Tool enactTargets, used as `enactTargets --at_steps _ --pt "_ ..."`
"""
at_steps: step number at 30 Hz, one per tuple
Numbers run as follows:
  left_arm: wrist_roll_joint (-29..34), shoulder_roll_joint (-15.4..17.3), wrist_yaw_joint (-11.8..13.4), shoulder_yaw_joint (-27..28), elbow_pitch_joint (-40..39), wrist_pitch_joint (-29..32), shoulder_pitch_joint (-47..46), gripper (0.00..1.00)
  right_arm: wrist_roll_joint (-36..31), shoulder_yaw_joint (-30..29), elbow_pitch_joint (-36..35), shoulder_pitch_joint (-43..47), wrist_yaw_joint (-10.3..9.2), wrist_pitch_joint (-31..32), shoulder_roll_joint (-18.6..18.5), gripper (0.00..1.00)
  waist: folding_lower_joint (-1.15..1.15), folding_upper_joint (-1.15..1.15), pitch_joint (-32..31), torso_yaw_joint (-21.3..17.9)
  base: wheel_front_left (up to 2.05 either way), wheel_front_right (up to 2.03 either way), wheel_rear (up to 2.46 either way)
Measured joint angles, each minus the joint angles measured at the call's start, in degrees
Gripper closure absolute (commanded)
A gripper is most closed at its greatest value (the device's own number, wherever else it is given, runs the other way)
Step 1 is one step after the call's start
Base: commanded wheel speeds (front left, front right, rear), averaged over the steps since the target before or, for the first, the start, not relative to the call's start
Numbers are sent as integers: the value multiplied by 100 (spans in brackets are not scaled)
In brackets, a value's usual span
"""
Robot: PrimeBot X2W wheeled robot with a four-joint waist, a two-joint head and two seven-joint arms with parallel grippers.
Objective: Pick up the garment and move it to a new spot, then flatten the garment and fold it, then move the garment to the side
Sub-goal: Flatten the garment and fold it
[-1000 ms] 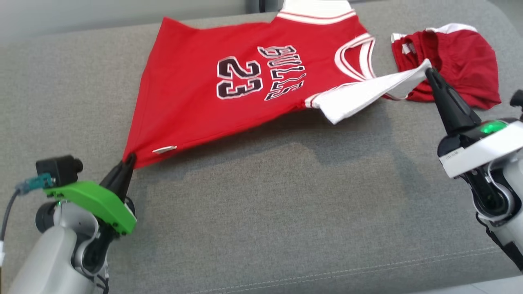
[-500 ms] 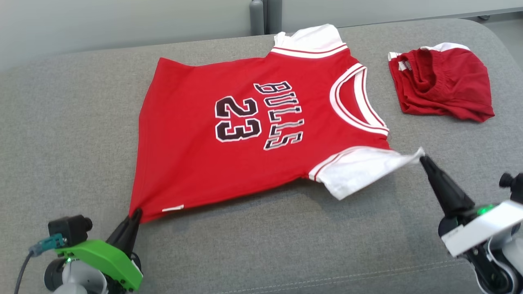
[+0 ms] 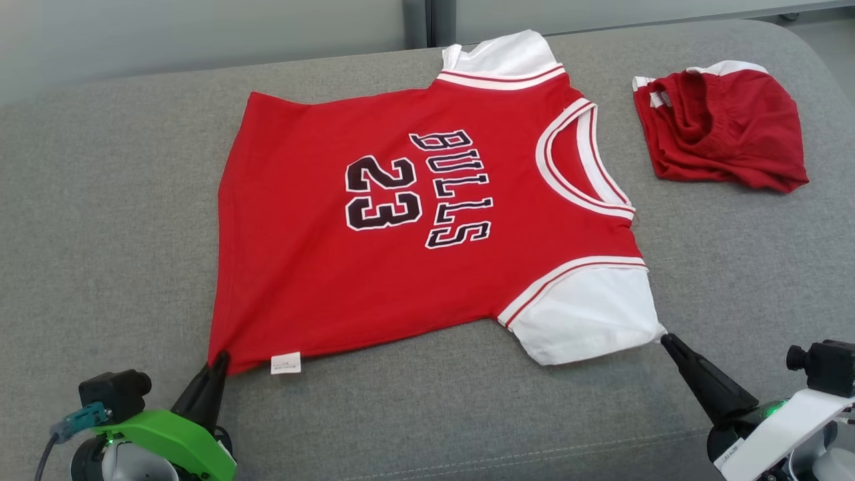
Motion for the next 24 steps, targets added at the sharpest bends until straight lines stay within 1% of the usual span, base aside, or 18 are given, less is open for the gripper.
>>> enactTargets --at_steps 3,7,12,16,19,21,24 --pt "112 2 47 -46 21 -1 18 100 -10 211 2 4 0 33 -131 100 0 0 28 -2 0 0 0" --pt "145 3 55 -79 38 -7 29 100 -10 426 10 8 0 142 -196 100 0 0 64 3 0 0 0" --pt "336 41 152 -207 160 3 35 100 -21 573 120 1 0 261 -345 100 0 0 93 13 0 0 0" --pt "387 57 157 -313 241 56 115 100 -18 738 237 5 0 412 -411 100 0 0 96 21 0 0 0" --pt "387 53 157 -314 270 53 162 100 0 758 285 5 1 419 -442 100 0 0 93 32 0 0 0" --pt "392 48 205 -313 271 45 162 100 55 857 310 4 0 536 -466 100 0 0 87 46 0 0 0" --pt "442 38 207 -318 301 44 162 100 124 985 354 4 1 667 -466 100 0 0 74 57 0 0 0"
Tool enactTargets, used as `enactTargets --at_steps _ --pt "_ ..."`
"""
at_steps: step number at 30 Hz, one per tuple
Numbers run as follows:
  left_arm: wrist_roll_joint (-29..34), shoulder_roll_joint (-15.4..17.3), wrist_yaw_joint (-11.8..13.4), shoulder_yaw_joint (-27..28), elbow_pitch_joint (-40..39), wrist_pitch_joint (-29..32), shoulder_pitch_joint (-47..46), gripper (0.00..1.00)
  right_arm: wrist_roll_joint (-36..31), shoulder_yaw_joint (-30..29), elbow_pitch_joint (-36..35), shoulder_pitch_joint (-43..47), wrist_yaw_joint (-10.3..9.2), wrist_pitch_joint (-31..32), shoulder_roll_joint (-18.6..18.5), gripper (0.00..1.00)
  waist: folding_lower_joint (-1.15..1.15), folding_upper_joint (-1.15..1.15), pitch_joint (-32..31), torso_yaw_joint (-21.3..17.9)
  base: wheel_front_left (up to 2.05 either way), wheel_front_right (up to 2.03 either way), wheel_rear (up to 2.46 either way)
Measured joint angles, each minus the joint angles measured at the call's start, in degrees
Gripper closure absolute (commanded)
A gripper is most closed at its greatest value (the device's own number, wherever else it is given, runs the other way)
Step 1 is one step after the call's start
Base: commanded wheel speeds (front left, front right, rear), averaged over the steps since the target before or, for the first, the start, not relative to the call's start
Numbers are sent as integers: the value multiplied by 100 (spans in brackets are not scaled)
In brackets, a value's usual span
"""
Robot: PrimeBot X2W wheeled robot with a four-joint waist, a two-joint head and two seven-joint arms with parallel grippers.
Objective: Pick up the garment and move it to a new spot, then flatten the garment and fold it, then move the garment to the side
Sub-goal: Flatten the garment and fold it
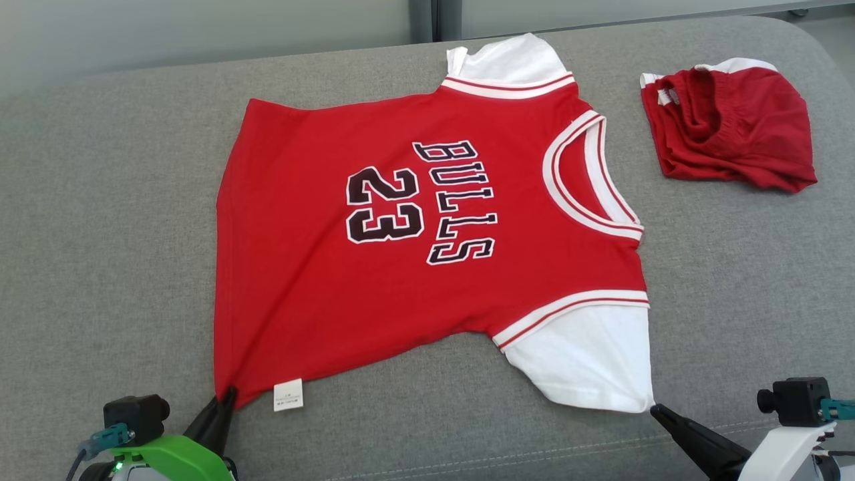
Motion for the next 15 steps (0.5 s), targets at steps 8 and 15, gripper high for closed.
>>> enactTargets --at_steps 8,15 --pt "65 -14 52 -14 96 -26 -1 0 12 91 89 -73 0 88 -14 100 0 0 -39 -9 0 0 0" --pt "86 -35 81 -15 98 -74 -1 0 -96 116 87 -269 0 -20 -3 0 0 0 -78 -30 0 0 0"
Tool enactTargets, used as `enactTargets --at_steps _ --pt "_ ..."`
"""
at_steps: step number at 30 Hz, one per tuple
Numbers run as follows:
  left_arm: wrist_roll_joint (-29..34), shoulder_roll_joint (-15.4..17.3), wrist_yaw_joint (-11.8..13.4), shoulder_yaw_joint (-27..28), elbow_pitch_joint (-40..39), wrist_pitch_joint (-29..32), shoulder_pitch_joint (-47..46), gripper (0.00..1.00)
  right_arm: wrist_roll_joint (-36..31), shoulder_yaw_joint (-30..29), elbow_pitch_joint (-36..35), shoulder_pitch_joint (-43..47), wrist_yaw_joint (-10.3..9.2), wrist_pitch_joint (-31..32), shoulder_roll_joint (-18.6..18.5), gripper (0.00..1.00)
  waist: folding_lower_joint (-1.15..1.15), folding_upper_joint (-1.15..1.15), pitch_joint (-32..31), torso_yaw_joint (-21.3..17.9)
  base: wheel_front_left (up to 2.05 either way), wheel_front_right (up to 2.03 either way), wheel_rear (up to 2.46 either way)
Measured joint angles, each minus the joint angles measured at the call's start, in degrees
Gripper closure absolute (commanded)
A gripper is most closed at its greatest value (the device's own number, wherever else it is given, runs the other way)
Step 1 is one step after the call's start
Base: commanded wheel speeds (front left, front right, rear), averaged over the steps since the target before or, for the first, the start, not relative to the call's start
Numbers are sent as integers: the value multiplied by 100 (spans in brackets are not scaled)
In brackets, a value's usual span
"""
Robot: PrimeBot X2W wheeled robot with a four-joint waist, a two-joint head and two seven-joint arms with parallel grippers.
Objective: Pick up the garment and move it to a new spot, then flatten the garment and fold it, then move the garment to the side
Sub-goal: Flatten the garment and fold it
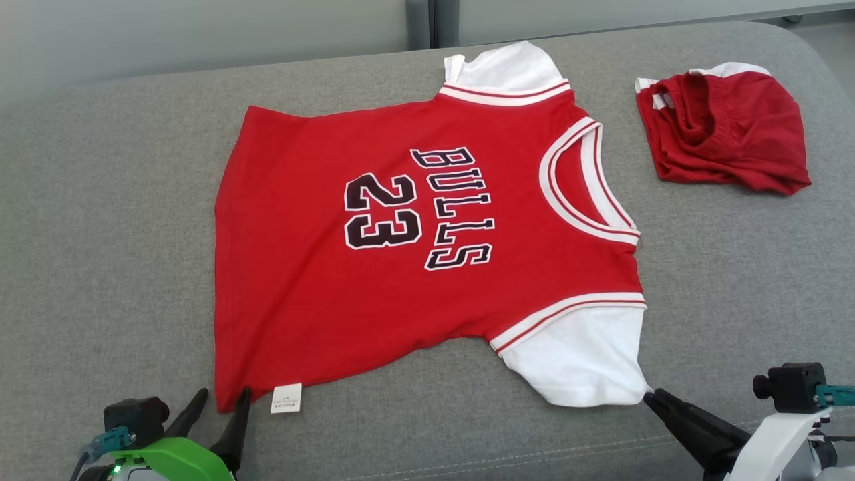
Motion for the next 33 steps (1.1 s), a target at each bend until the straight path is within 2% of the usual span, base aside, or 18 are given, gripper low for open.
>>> enactTargets --at_steps 9,17,21,25,31,33 --pt "127 66 144 84 -185 -183 -19 0 -178 -9 21 -120 0 -143 -166 0 0 0 -41 12 0 0 0" --pt "390 156 433 360 -647 -483 -187 0 -754 -587 -160 -673 -29 -582 -199 0 0 0 -101 -3 0 0 0" --pt "492 109 552 414 -847 -583 -194 0 -1163 -1040 -98 -914 -425 -651 -84 0 0 0 -134 -14 0 0 0" --pt "649 -5 642 545 -1033 -631 -202 0 -1506 -1358 -110 -1018 -790 -648 292 0 0 0 -163 -22 0 0 0" --pt "894 -55 762 636 -1234 -633 -198 0 -2135 -2223 -339 -1159 -1334 -648 918 0 0 0 -189 -32 0 0 0" --pt "940 -111 770 708 -1292 -633 -192 0 -2352 -2406 -341 -1130 -1372 -648 1048 0 0 0 -189 -27 0 0 0"
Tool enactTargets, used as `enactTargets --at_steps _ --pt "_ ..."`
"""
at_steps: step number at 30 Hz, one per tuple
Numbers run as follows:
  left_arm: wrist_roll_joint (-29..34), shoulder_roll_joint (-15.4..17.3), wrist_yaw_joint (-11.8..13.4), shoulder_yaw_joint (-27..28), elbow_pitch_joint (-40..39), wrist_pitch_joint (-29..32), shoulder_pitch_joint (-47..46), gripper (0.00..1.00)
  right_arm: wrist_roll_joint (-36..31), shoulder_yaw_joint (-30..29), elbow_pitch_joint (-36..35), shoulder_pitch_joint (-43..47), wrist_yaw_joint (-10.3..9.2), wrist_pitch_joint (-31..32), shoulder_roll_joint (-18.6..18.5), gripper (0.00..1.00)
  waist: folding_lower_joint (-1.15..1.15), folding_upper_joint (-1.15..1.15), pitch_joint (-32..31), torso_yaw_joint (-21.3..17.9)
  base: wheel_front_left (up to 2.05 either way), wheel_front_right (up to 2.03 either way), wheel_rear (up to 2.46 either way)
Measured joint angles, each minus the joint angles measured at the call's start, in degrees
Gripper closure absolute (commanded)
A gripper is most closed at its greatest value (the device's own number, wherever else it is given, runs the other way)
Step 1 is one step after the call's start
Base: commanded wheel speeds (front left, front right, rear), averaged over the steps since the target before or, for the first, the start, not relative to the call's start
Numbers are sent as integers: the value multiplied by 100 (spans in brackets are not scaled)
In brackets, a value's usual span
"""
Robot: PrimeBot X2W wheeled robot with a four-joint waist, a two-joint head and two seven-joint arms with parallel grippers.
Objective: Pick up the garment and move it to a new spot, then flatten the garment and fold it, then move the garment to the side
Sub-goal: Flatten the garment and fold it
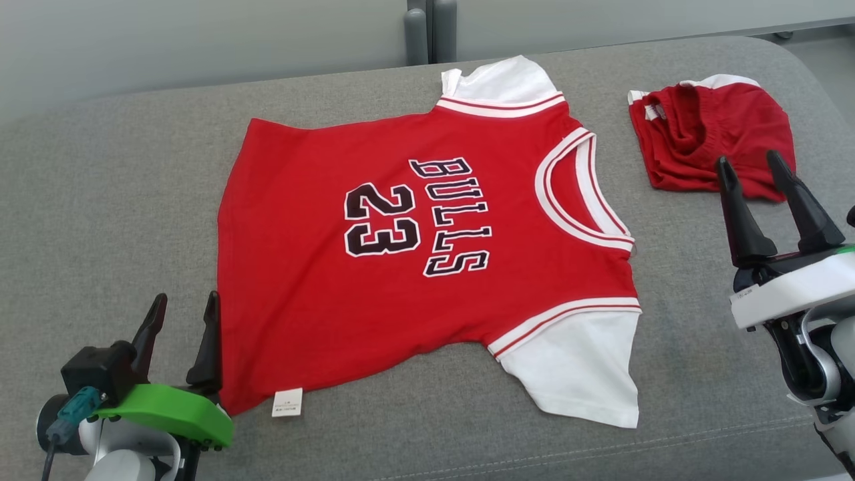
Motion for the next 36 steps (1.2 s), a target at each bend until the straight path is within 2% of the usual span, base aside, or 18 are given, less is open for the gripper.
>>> enactTargets --at_steps 8,14,19,23,36 --pt "343 -243 47 352 -397 0 43 0 -630 -456 -51 386 -13 0 389 0 0 0 32 29 0 0 0" --pt "592 -319 48 611 -547 -18 193 0 -828 -773 -81 489 -3 0 511 0 0 0 54 32 0 0 0" --pt "746 -498 49 632 -616 -16 275 0 -912 -791 -80 700 223 0 649 0 0 0 63 37 0 0 0" --pt "883 -608 49 704 -703 -16 288 0 -987 -815 -91 788 480 0 770 0 0 0 60 54 0 0 0" --pt "1156 -756 43 915 -764 -18 506 0 -1281 -1172 -58 949 864 0 1046 0 0 0 -12 43 0 0 0"
